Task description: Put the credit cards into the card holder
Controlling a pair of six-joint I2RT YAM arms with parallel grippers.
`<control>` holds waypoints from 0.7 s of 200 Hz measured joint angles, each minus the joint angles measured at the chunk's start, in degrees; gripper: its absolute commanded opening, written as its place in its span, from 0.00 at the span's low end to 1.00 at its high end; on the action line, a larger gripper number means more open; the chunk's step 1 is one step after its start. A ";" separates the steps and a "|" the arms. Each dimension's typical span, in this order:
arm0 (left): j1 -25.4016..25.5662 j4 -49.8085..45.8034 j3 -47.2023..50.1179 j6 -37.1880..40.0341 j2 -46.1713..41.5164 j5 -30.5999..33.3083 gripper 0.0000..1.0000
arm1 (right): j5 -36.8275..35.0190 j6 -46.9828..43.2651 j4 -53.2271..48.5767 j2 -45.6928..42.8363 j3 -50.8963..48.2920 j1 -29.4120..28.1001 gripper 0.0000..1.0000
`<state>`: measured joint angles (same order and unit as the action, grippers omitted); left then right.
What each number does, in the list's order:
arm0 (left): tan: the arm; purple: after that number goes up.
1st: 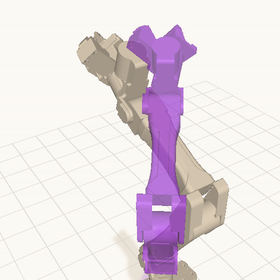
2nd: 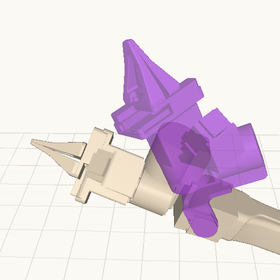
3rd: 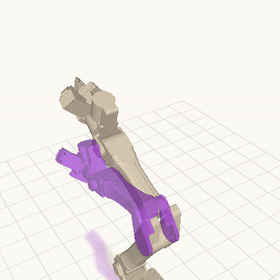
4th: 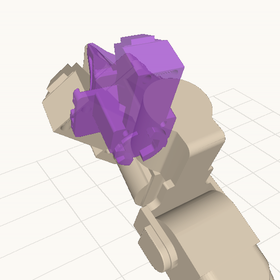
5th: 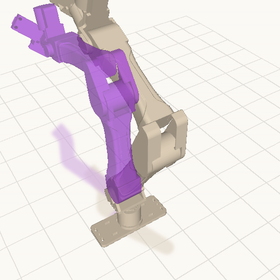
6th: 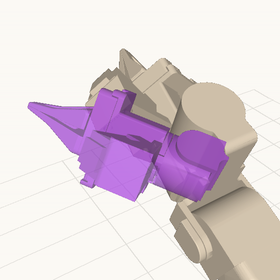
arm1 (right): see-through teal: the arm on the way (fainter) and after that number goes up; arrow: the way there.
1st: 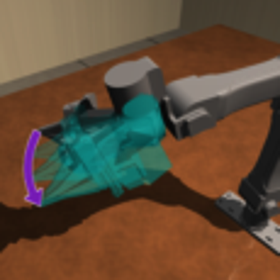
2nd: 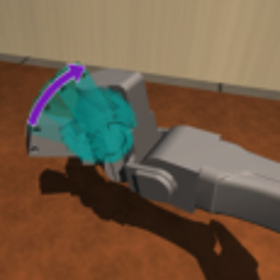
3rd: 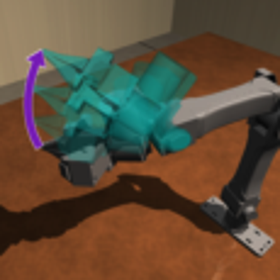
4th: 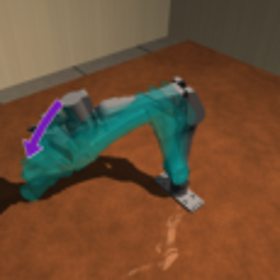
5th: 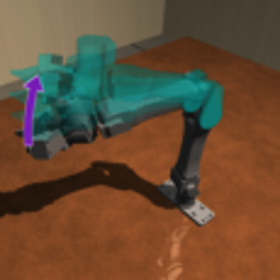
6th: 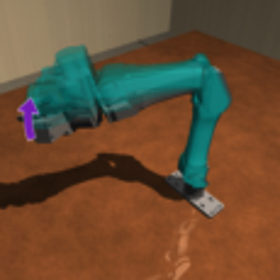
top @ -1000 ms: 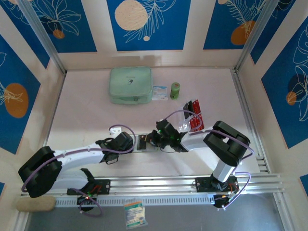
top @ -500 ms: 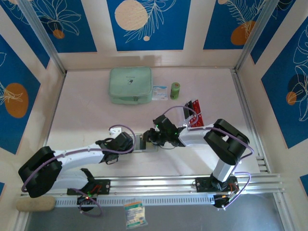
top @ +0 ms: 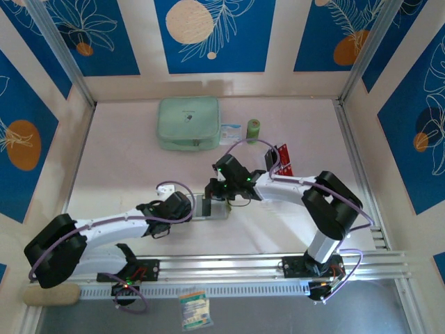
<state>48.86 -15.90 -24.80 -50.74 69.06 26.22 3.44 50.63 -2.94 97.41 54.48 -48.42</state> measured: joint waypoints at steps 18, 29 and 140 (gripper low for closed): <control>0.00 0.00 0.00 0.00 0.00 0.00 0.98 | -0.57 -0.83 -1.75 1.77 0.48 -0.50 0.00; 0.00 0.00 0.00 0.02 0.00 0.00 0.98 | -1.09 -1.18 -2.80 2.73 0.61 -0.74 0.00; 0.00 -0.04 0.00 0.20 -0.04 0.02 0.98 | -1.70 -2.67 -7.04 11.41 9.20 -4.00 0.00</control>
<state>48.86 -15.94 -24.80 -50.54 69.01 26.24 1.74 47.97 -9.98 108.81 63.68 -52.42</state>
